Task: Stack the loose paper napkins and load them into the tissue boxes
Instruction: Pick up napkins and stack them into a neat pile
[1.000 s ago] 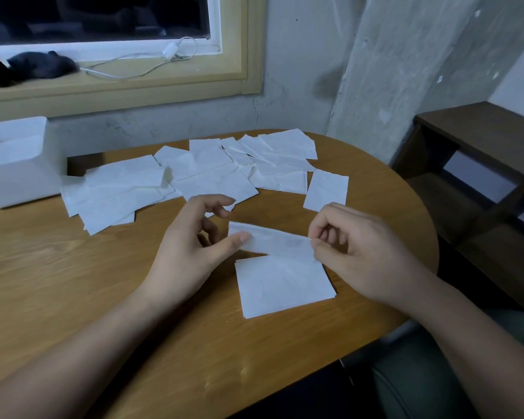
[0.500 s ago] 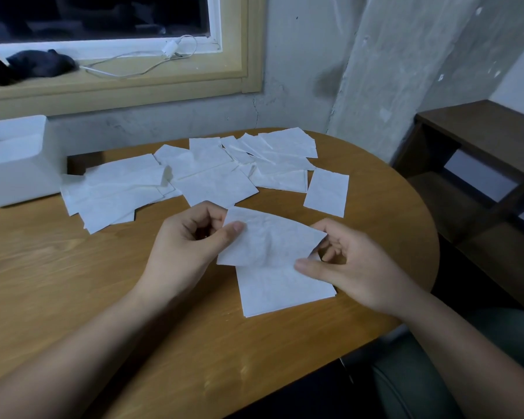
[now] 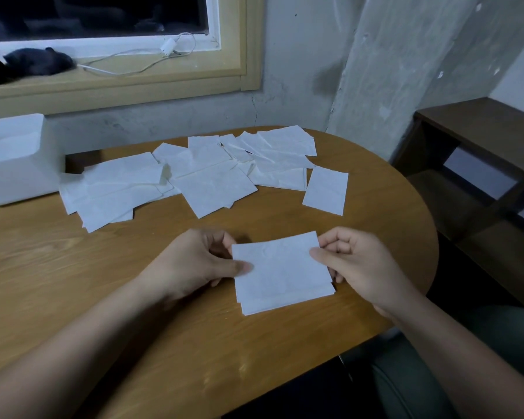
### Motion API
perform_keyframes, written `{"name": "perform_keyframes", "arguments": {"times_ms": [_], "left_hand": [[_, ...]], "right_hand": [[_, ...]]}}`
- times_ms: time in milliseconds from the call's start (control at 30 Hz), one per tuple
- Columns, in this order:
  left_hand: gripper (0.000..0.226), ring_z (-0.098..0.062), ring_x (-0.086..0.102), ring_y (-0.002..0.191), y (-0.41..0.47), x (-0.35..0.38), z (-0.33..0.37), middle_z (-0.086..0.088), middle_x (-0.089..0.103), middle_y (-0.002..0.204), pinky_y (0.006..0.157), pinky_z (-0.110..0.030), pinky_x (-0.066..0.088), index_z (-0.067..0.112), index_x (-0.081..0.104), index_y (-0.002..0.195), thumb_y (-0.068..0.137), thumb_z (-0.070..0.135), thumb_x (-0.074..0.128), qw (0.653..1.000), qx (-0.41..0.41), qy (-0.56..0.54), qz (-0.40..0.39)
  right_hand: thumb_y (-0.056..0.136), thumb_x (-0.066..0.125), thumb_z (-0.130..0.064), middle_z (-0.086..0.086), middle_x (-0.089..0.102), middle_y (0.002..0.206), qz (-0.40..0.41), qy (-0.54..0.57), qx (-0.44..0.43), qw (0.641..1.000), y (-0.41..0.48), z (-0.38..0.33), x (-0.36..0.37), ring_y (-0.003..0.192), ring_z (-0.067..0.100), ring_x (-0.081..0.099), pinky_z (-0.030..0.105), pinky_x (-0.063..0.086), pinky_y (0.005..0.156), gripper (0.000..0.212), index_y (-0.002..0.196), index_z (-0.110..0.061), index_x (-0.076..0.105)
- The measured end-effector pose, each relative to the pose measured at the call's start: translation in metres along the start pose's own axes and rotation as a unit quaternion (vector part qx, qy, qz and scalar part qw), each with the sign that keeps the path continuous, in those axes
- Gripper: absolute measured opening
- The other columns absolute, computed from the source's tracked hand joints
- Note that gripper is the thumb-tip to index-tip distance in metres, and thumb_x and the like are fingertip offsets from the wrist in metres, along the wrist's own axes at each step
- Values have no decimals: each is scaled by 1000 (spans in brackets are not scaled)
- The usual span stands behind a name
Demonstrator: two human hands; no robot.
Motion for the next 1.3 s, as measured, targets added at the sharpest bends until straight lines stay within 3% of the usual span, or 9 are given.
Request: {"name": "perform_keyframes", "arguments": {"times_ms": [100, 333, 500, 667, 767, 900, 1000, 1133, 1300], "left_hand": [[38, -15, 50, 56, -1, 3, -3, -2, 80, 83, 55, -20, 42, 10, 68, 98, 81, 30, 96, 999, -25, 22, -22], [41, -15, 50, 53, 1, 6, -4, -2, 77, 75, 54, -25, 42, 11, 64, 98, 80, 27, 96, 999, -26, 43, -6], [45, -15, 53, 53, 0, 7, -2, -3, 80, 80, 57, -28, 45, 14, 62, 103, 79, 32, 96, 996, -30, 79, -1], [47, -16, 55, 52, 1, 6, -4, -2, 80, 80, 58, -32, 45, 19, 60, 102, 79, 37, 95, 994, -30, 108, 3], [50, -16, 55, 50, 3, 2, -7, -4, 78, 78, 56, -33, 45, 20, 58, 102, 77, 40, 96, 993, -31, 114, 13], [44, -18, 56, 48, 8, -5, -10, -7, 77, 75, 53, -31, 44, 19, 58, 101, 84, 43, 90, 993, -24, 102, 60], [33, -18, 59, 49, 12, -9, -13, -5, 77, 74, 51, -28, 47, 19, 60, 99, 93, 43, 81, 989, 0, 97, 115], [25, -18, 60, 49, 14, -10, -16, -3, 77, 73, 51, -28, 49, 20, 62, 97, 98, 41, 75, 986, 12, 98, 133], [22, -19, 61, 49, 14, -11, -18, -3, 76, 73, 52, -28, 49, 21, 63, 95, 100, 40, 74, 986, 15, 106, 126]], "right_hand": [[97, 78, -21, -5, 79, 80, 18, -22, 0, 1000, 1, 5, 4, 65, 8, 71, 25, 55, 58, 6, 101, -20, 74], [95, 80, -28, -7, 77, 81, 36, -98, -25, 994, 6, 11, 6, 72, 13, 75, 37, 64, 64, 11, 100, -29, 71], [94, 82, -26, -11, 74, 76, 66, -141, -49, 987, 5, 13, 9, 68, 6, 71, 18, 55, 59, 16, 100, -31, 69], [91, 85, -27, -7, 69, 72, 78, -194, -72, 975, 5, 11, 10, 72, 2, 67, 10, 50, 64, 27, 110, -30, 65], [91, 85, -33, -8, 67, 77, 87, -231, -74, 966, 11, 8, 3, 73, 4, 66, 14, 51, 62, 33, 115, -34, 61], [94, 81, -29, -15, 61, 91, 124, -290, -120, 941, 29, 9, -11, 77, 5, 62, 25, 59, 69, 24, 112, -29, 66], [98, 76, -29, -12, 61, 108, 137, -323, -147, 925, 49, 13, -19, 89, 7, 63, 33, 63, 76, 20, 116, -26, 67], [103, 69, -34, -4, 60, 129, 139, -393, -145, 897, 76, 17, -24, 110, 11, 59, 31, 58, 81, 30, 131, -22, 66], [105, 65, -30, -1, 63, 120, 137, -417, -140, 888, 90, 18, -23, 105, 15, 60, 32, 57, 79, 19, 120, -18, 69]]}}
Point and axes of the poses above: each hand's wrist, its own y-axis towards the middle knuckle, its own x-axis out of the palm, z = x × y, the point moved 2 cm from there along y, towards the middle knuckle
